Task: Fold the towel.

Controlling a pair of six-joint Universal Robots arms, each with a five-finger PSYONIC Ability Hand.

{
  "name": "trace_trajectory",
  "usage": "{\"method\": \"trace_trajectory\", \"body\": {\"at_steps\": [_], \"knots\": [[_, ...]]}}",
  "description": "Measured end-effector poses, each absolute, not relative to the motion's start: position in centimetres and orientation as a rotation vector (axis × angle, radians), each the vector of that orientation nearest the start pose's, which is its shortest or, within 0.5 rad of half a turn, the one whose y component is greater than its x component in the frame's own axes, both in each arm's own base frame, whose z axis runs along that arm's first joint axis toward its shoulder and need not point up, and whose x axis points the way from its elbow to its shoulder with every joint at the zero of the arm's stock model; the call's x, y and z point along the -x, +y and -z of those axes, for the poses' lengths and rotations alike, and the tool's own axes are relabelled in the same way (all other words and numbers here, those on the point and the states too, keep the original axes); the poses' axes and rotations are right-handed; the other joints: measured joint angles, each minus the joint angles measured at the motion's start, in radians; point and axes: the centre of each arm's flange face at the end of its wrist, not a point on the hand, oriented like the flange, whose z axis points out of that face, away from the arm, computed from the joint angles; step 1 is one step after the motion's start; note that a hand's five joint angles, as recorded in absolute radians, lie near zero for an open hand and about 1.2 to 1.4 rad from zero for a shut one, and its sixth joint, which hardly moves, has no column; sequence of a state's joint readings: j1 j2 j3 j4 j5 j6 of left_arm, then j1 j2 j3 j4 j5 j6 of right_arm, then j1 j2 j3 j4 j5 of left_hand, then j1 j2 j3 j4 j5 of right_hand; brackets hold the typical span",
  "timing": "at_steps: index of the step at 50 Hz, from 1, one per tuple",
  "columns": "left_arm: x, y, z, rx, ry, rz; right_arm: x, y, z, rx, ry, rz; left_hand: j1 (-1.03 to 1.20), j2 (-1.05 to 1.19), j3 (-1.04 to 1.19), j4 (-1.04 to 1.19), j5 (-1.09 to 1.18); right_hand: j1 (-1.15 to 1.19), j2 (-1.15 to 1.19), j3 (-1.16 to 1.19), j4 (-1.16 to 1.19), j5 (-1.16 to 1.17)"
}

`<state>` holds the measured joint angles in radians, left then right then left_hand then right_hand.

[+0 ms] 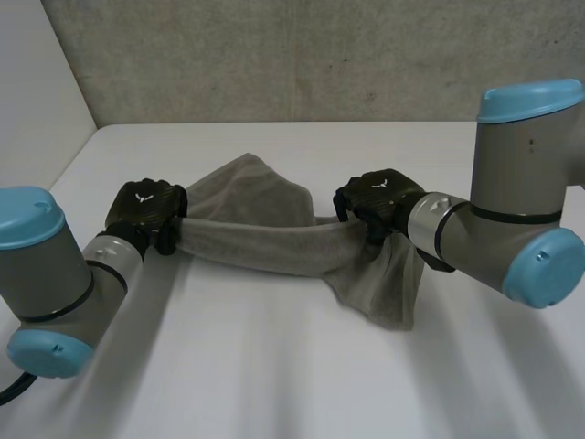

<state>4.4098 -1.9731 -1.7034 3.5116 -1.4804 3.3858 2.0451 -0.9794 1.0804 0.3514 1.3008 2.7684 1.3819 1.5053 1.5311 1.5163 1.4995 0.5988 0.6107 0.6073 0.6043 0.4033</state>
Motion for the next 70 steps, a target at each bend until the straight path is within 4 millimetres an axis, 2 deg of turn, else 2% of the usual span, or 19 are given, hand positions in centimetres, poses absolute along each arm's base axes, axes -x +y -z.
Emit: {"method": "trace_trajectory", "body": {"at_steps": [5, 9, 17, 24, 26, 29, 31, 33, 35, 37, 41, 51, 59, 62, 64, 68, 70], "knots": [[24.0, -28.5, -16.8, -0.78, 2.376, 2.089, -31.1, -26.6, -20.8, 1.149, 2.175, 1.419, 0.0, 0.0, 0.0, 0.0, 0.0, -0.074, -0.074, -0.073, -0.071, -0.076], [24.0, -27.8, -16.3, -0.795, 2.396, 2.067, -30.5, -26.6, -20.0, 1.14, 2.211, 1.362, 0.0, 0.0, 0.0, 0.0, 0.0, -0.159, -0.168, -0.164, -0.165, -0.17], [24.0, -26.8, -15.4, -0.828, 2.436, 2.029, -28.9, -27.4, -19.3, 1.11, 2.246, 1.247, 0.0, 0.0, 0.0, 0.0, 0.0, -0.16, -0.169, -0.166, -0.167, -0.171], [23.8, -26.6, -15.1, -0.836, 2.451, 2.01, -28.2, -28.6, -19.6, 1.077, 2.234, 1.279, 0.0, 0.0, 0.0, 0.0, 0.0, -0.157, -0.168, -0.163, -0.165, -0.148], [23.8, -26.4, -14.9, -0.838, 2.457, 2.002, -28.2, -28.8, -19.5, 1.073, 2.233, 1.285, 0.0, 0.0, 0.0, 0.0, 0.0, -0.103, -0.112, -0.111, -0.106, -0.072], [23.7, -26.1, -14.8, -0.84, 2.463, 1.992, -28.2, -29.0, -19.2, 1.072, 2.235, 1.285, 0.0, 0.0, 0.0, 0.0, 0.0, 0.111, 0.105, 0.104, 0.106, 0.13], [23.6, -26.0, -14.7, -0.838, 2.466, 1.987, -28.2, -29.1, -18.8, 1.073, 2.241, 1.278, 0.0, 0.0, 0.0, 0.0, 0.0, 0.402, 0.398, 0.386, 0.394, 0.412], [23.4, -25.9, -14.7, -0.833, 2.466, 1.986, -28.3, -29.2, -18.4, 1.074, 2.247, 1.271, 0.0, 0.0, 0.0, 0.0, 0.0, 0.588, 0.576, 0.561, 0.575, 0.596], [23.3, -25.9, -14.7, -0.829, 2.464, 1.987, -28.3, -29.1, -18.0, 1.076, 2.255, 1.258, 0.0, 0.0, 0.0, 0.0, 0.0, 0.707, 0.692, 0.678, 0.698, 0.727], [23.3, -25.9, -14.7, -0.824, 2.462, 1.988, -28.2, -29.1, -17.7, 1.077, 2.262, 1.247, 0.0, 0.0, 0.0, 0.0, 0.0, 0.718, 0.703, 0.707, 0.729, 0.757], [23.1, -26.0, -14.7, -0.816, 2.459, 1.991, -28.2, -29.0, -17.3, 1.079, 2.271, 1.232, 0.0, 0.0, 0.0, 0.0, 0.0, 0.715, 0.701, 0.708, 0.727, 0.751], [23.0, -26.2, -14.8, -0.806, 2.457, 1.992, -28.3, -29.1, -17.2, 1.073, 2.263, 1.243, 0.0, 0.0, 0.0, 0.0, 0.0, 0.226, 0.235, 0.226, 0.234, 0.248], [22.9, -26.3, -14.8, -0.801, 2.456, 1.992, -28.5, -28.9, -16.3, 1.086, 2.243, 1.27, 0.003, 0.0, 0.0, 0.0, 0.0, 0.071, 0.076, 0.069, 0.06, 0.066], [22.8, -26.4, -14.7, -0.796, 2.455, 1.992, -28.6, -28.9, -16.0, 1.09, 2.236, 1.282, 0.003, 0.0, 0.0, 0.0, 0.0, 0.069, 0.076, 0.067, 0.06, 0.074], [22.7, -26.5, -14.7, -0.791, 2.454, 1.992, -28.6, -29.0, -15.8, 1.093, 2.231, 1.292, 0.003, 0.0, 0.0, 0.0, 0.0, 0.169, 0.164, 0.165, 0.164, 0.195], [22.6, -26.6, -14.7, -0.784, 2.453, 1.991, -28.7, -29.0, -15.7, 1.093, 2.225, 1.304, 0.003, 0.0, 0.0, 0.0, 0.0, 0.643, 0.639, 0.614, 0.632, 0.662], [22.6, -26.6, -14.7, -0.782, 2.452, 1.99, -28.7, -29.0, -15.7, 1.088, 2.223, 1.311, 0.003, 0.0, 0.0, 0.0, 0.0, 0.705, 0.701, 0.684, 0.726, 0.742]]}}
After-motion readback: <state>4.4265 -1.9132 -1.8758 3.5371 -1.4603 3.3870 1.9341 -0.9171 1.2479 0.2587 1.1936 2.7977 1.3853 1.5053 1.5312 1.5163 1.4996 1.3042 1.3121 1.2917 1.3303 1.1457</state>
